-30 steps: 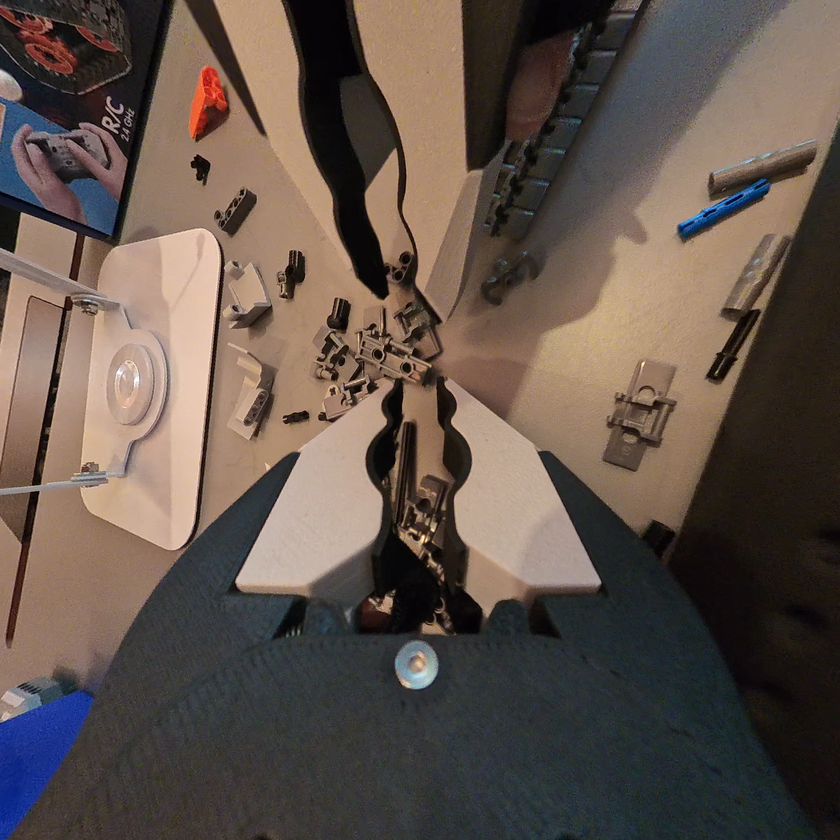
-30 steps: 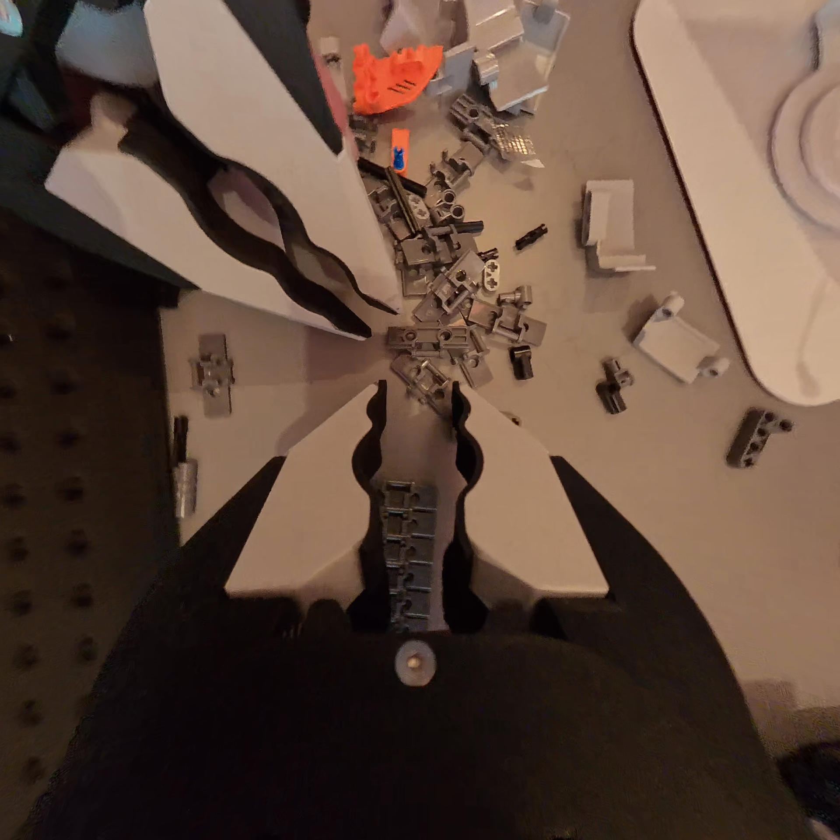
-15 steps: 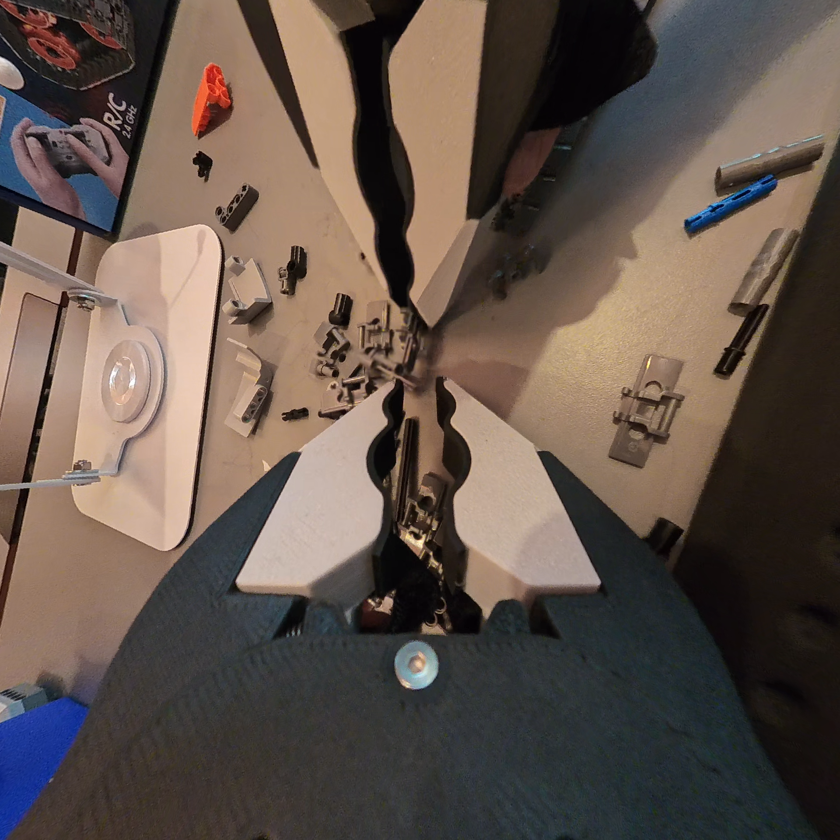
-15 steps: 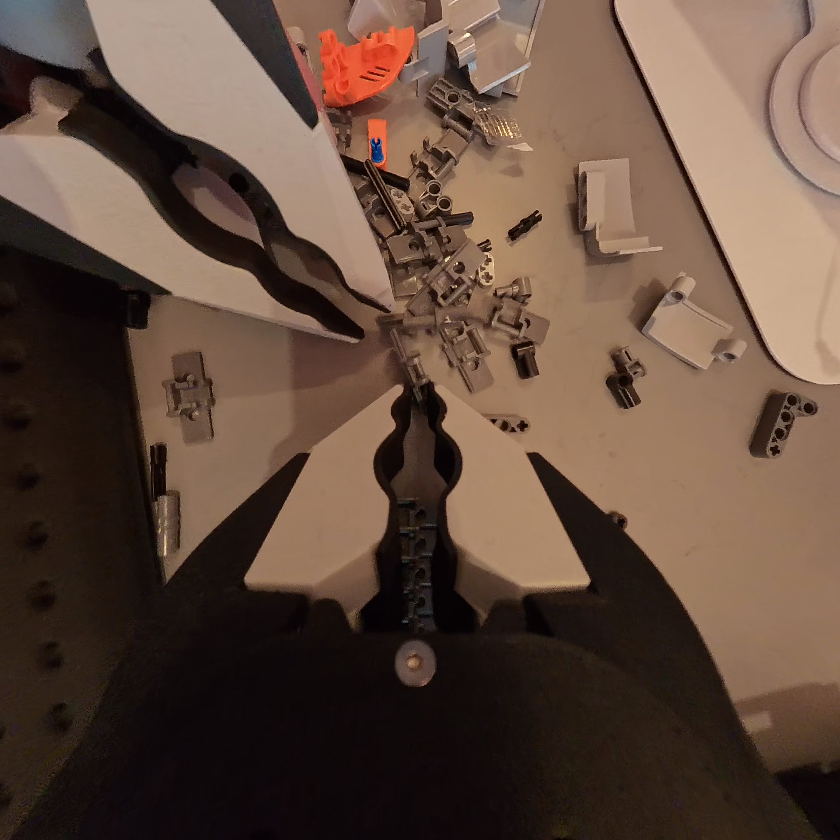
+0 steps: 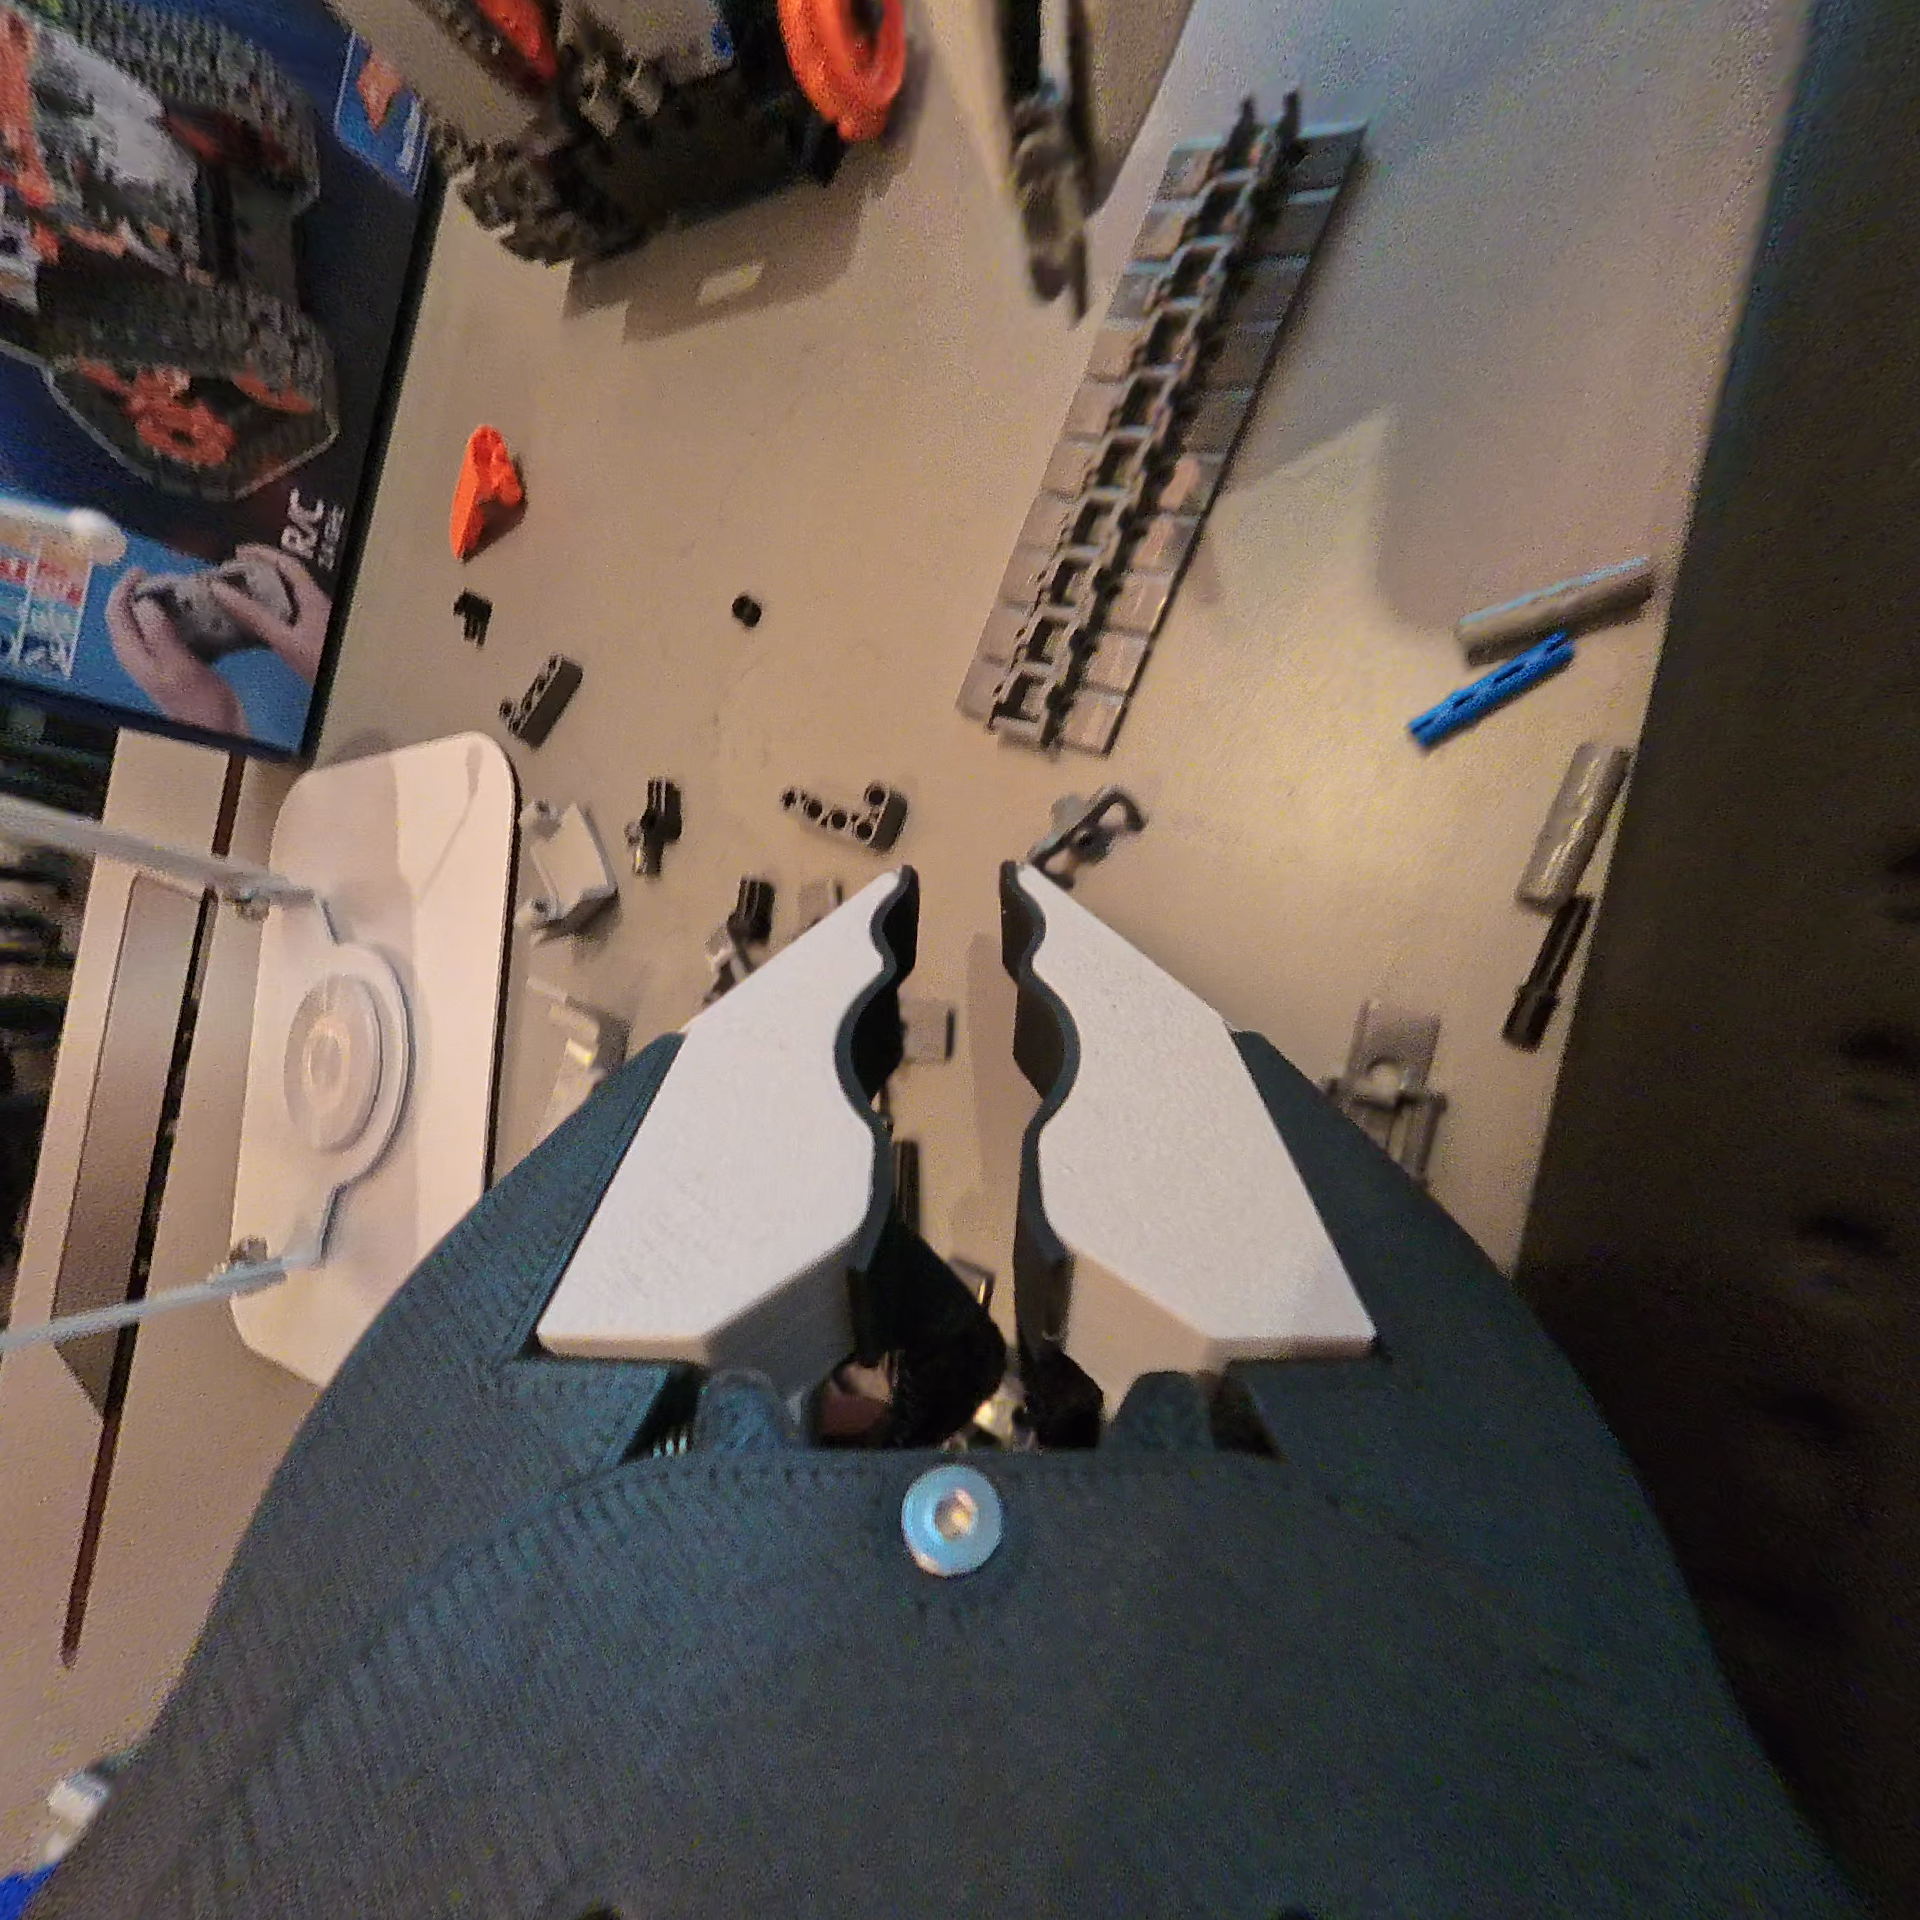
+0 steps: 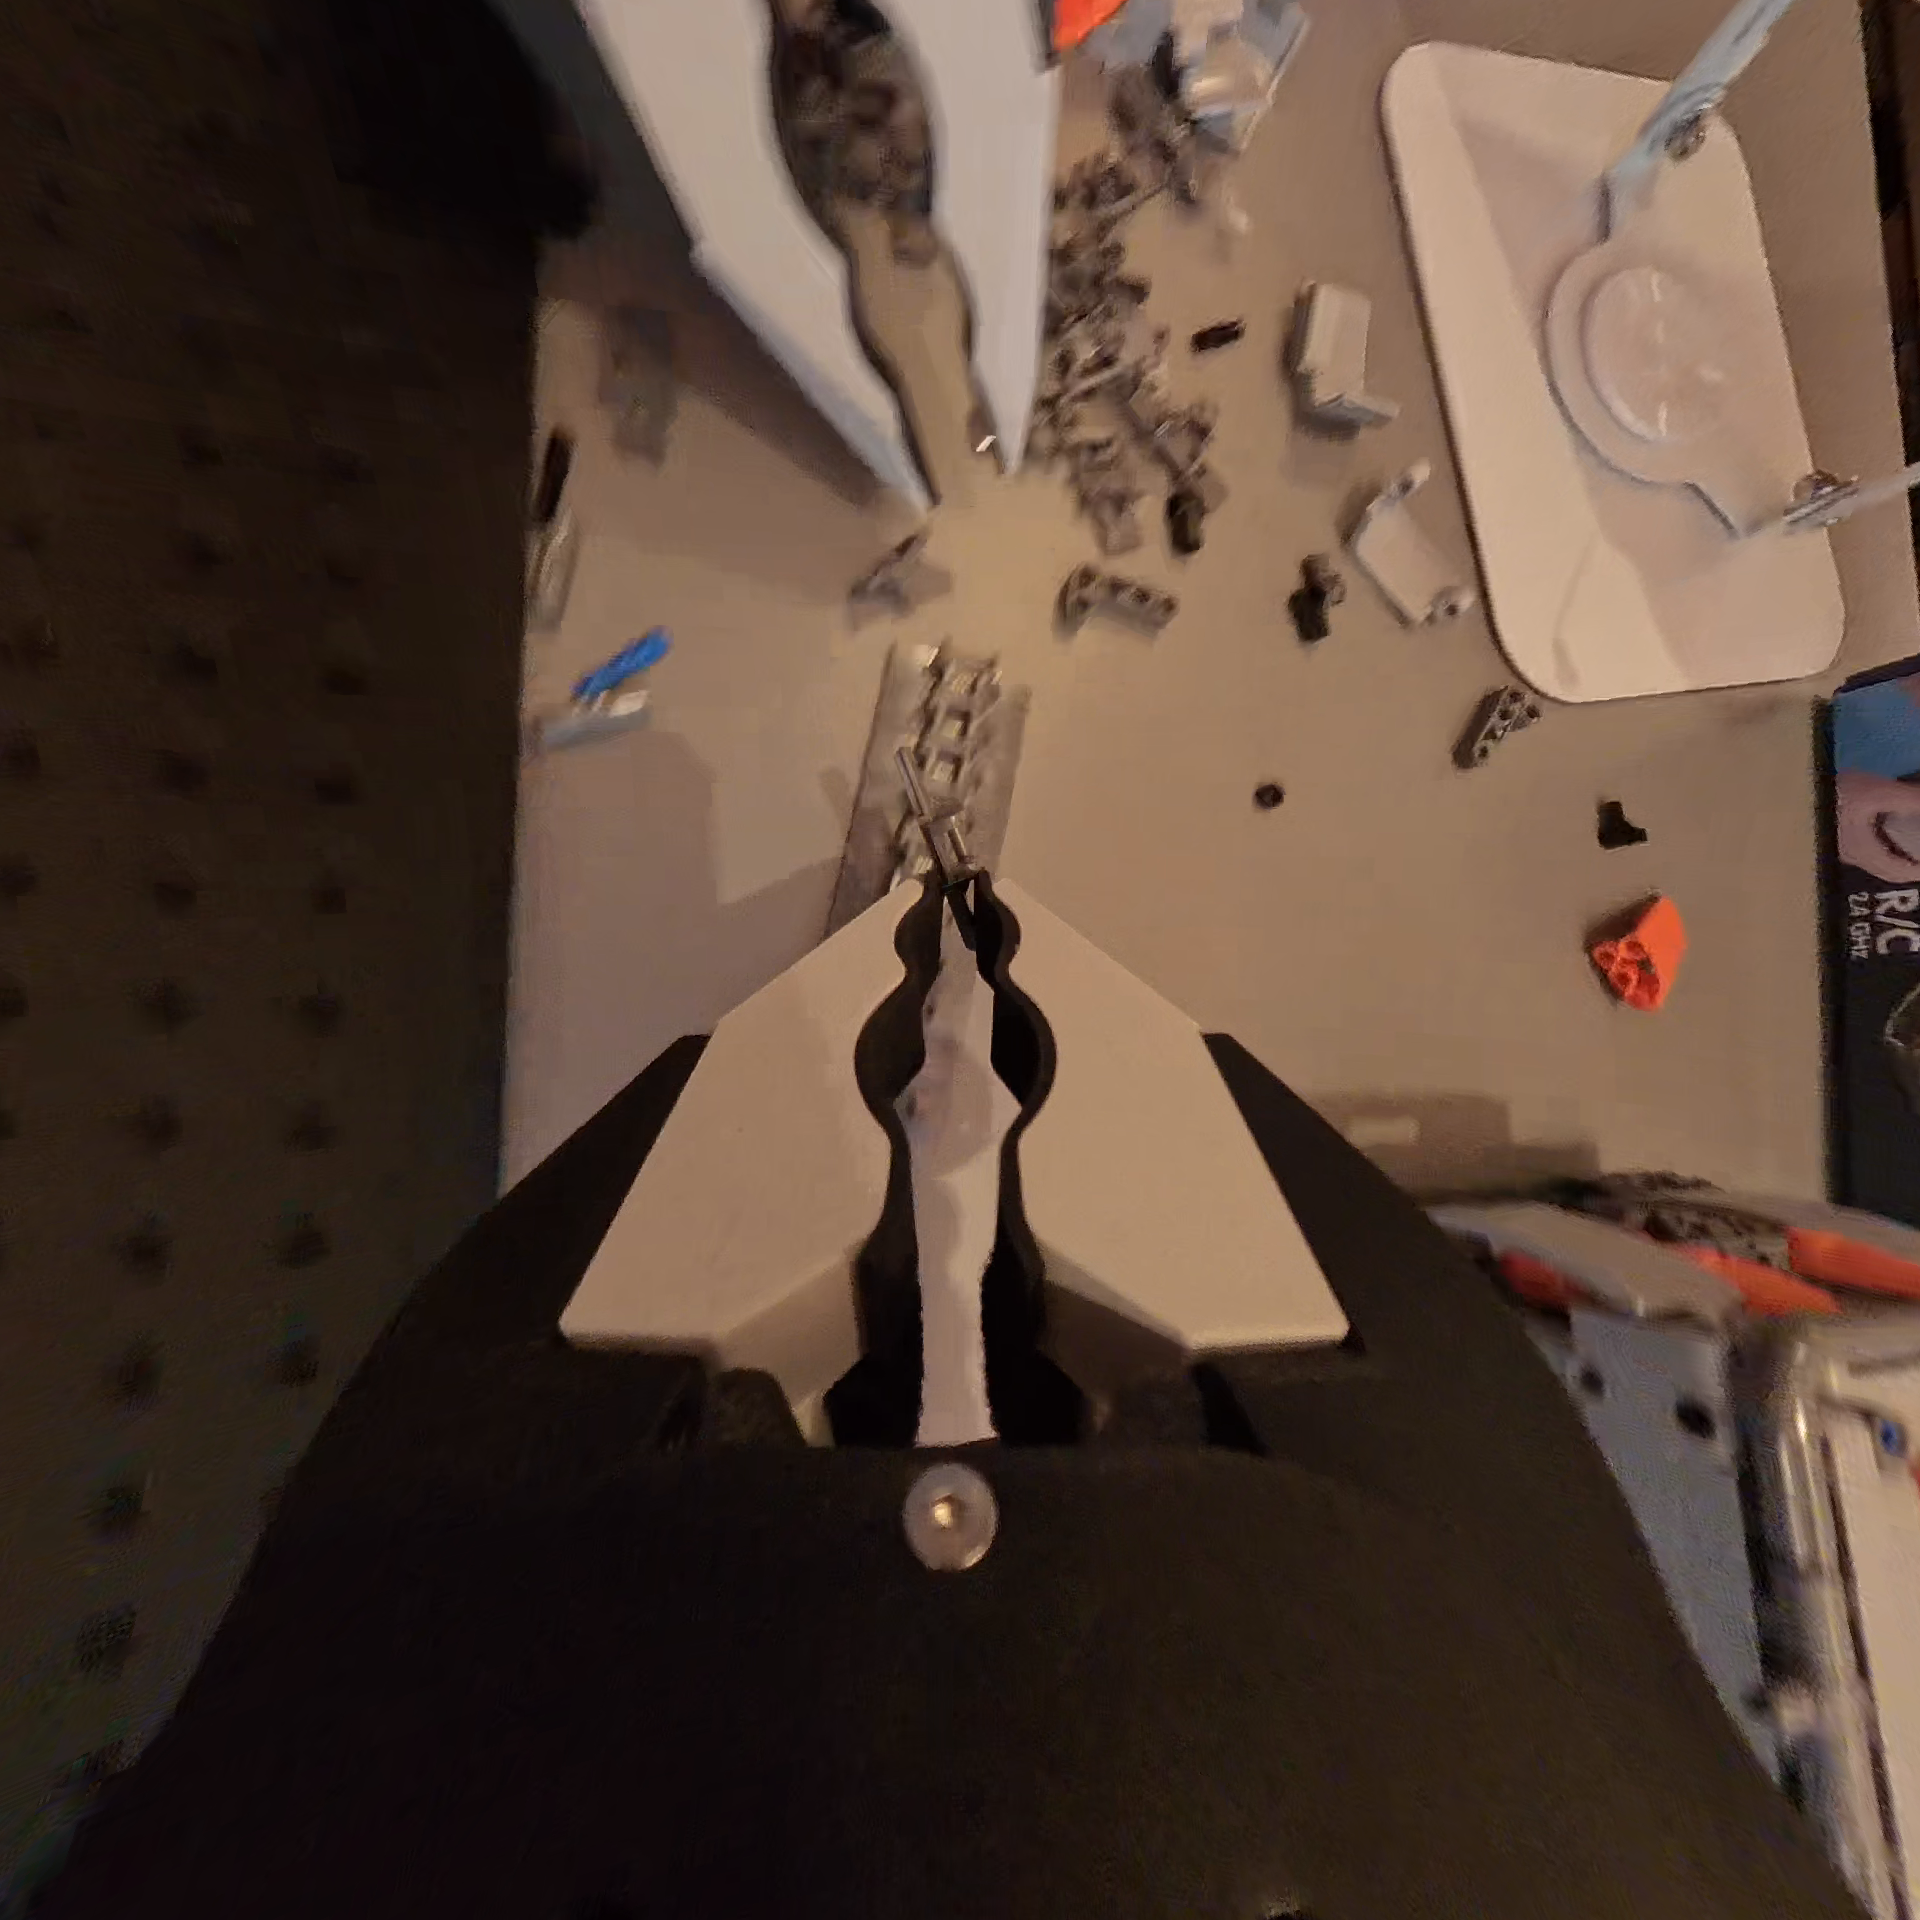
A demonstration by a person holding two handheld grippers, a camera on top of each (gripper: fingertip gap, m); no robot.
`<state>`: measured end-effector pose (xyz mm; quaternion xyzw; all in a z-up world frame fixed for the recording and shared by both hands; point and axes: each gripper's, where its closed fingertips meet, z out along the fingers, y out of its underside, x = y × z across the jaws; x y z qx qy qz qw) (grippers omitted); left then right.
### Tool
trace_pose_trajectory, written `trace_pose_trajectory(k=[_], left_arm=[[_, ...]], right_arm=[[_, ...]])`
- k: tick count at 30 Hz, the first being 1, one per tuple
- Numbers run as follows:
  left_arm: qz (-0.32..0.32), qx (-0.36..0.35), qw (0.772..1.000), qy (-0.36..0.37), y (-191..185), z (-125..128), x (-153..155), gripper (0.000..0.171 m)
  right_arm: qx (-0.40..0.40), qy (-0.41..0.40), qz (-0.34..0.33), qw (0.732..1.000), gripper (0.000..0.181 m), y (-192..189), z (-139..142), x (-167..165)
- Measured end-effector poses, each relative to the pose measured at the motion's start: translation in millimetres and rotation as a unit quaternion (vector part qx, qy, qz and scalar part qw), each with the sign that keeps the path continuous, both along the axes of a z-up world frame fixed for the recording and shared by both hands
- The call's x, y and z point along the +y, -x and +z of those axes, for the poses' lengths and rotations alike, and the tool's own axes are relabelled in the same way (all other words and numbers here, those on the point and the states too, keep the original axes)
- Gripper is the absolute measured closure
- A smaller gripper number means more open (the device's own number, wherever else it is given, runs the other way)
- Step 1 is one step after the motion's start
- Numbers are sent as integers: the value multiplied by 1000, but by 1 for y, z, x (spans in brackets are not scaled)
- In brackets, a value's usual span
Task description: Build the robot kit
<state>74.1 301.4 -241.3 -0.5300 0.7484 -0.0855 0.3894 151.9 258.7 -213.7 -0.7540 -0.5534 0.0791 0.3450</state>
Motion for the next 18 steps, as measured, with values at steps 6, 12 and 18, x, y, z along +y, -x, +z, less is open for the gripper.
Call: trace_pose_trajectory(k=[6,12,18], left_arm=[[-44,24,999,-15,-30,-4,-20,156],[-46,57,997,8,-36,-15,-15,160],[-37,63,997,-3,-42,-16,1,163]], right_arm=[[-74,-35,40,996,178,-50,-19,-28],[-80,-39,94,992,178,-56,-31,-35],[-72,-46,126,988,178,-51,-32,-35]])
